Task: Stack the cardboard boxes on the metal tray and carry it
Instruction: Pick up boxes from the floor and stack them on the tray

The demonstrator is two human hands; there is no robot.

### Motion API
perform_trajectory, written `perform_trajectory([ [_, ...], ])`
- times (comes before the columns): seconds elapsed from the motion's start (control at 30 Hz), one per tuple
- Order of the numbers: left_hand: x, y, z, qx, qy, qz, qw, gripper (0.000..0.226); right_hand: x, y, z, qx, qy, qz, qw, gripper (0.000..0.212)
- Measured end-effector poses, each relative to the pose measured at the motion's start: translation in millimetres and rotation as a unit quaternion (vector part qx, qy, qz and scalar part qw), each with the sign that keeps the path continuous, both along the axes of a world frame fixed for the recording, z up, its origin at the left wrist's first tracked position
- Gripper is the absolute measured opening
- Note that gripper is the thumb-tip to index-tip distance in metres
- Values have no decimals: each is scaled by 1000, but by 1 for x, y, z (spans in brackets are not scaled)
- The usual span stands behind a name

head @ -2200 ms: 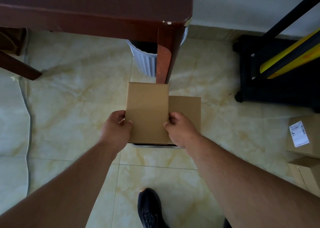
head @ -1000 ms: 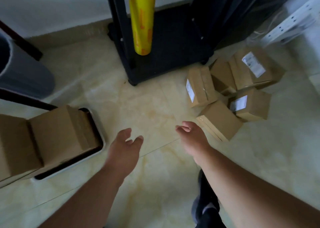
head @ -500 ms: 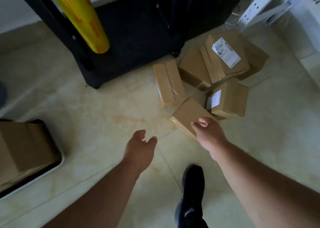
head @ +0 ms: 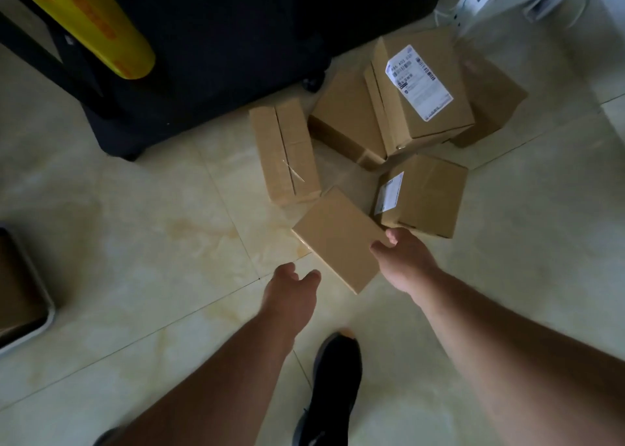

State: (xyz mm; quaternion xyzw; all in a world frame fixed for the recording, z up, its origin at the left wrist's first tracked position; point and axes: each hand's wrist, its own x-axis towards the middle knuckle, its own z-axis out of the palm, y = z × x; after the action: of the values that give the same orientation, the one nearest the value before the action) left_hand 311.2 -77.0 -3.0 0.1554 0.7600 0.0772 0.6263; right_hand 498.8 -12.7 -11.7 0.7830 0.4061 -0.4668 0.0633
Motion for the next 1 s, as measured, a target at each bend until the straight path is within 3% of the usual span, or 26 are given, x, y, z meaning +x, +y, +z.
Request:
perform_trajectory([
  [0.13,28,4,-32,-16,-34,29,999,74,10,6,-23,-23,-24,67,997,66],
  [0.4,59,11,-76,-72,-63,147,985,104,19,10,-52,-34,-36,175,983,59],
  [0.43,61,10,-75,-78,-68,163,981,99,19,11,-55,-35,-38,174,983,57],
  [0.53,65,13,-62,-79,-86,187,975,54,20,9,-60,-33,-36,154,987,49],
  [0.6,62,11,-58,-78,-82,178,978,32,21,6,-62,-44,-28,129,990,55],
  [0.73,52,4,-55,-70,-55,138,986,50,17,-3,-61,-82,-22,96,992,51],
  [0.83,42,-4,-58,-53,-38,95,993,46,13,-14,-62,-65,-9,42,997,20],
  [0.93,28,-14,-55,-25,-14,63,998,32,6,-23,-57,-60,8,27,998,18],
  [1.0,17,-24,-53,-13,6,61,998,28,-6,-27,-48,-60,11,10,998,32],
])
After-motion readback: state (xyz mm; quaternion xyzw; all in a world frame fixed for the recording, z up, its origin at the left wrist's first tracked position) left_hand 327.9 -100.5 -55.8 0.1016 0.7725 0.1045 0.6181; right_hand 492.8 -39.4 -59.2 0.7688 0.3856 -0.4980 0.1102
